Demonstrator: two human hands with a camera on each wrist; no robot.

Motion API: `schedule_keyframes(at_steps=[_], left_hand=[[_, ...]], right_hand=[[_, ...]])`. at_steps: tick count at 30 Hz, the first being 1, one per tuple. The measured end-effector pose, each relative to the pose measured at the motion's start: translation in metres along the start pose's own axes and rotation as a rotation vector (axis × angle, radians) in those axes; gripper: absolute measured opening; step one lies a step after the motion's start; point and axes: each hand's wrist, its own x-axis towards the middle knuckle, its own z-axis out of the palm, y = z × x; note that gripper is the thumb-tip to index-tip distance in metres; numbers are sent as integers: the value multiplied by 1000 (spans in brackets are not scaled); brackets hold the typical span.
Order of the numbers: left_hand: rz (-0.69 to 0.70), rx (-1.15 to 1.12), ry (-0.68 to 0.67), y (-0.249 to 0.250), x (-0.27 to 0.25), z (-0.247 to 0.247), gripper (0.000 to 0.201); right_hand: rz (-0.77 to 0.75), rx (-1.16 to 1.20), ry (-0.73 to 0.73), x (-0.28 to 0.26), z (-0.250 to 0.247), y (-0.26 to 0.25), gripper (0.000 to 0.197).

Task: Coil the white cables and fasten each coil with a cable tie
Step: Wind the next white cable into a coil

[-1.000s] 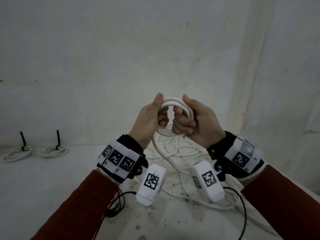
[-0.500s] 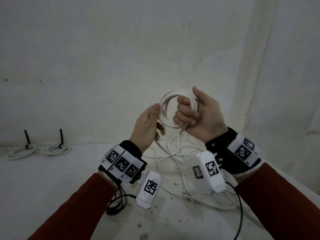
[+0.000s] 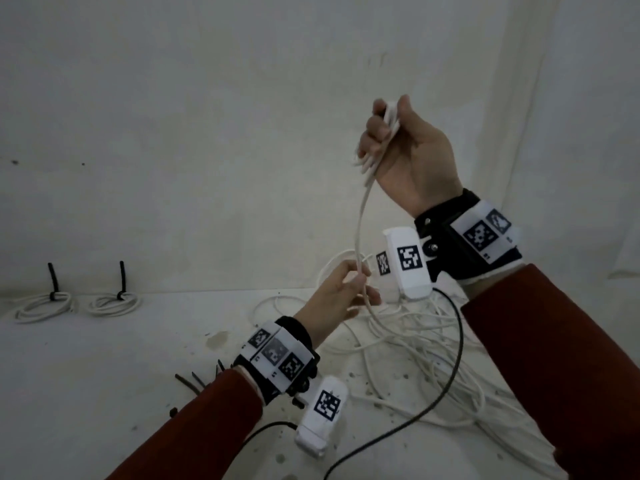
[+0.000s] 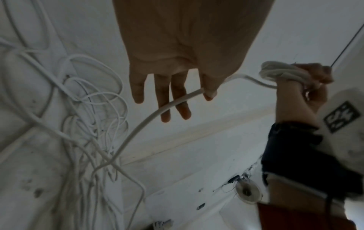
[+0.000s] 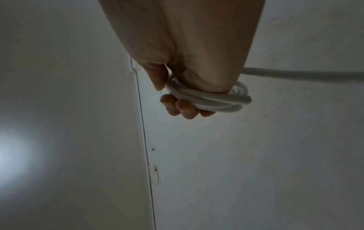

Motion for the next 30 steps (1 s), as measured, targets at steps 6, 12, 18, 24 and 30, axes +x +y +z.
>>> schedule_keyframes(at_steps=[6, 12, 18, 24, 30], left_hand=[[235, 120, 288, 14, 6, -21, 22], [421, 465, 219, 31, -1, -15, 20], [565, 568, 310, 43, -11, -28, 19], [675, 640, 365, 67, -8, -37, 6], [581, 593, 333, 68, 8, -37, 40]], right_hand=[[-151, -409, 90, 1, -15, -14, 27], [-240, -1322, -53, -10, -18, 2, 18], [300, -1966, -333, -29, -26, 5, 27], [470, -1407, -193, -62, -20, 13, 71], [463, -794, 98, -65, -8, 21, 76]])
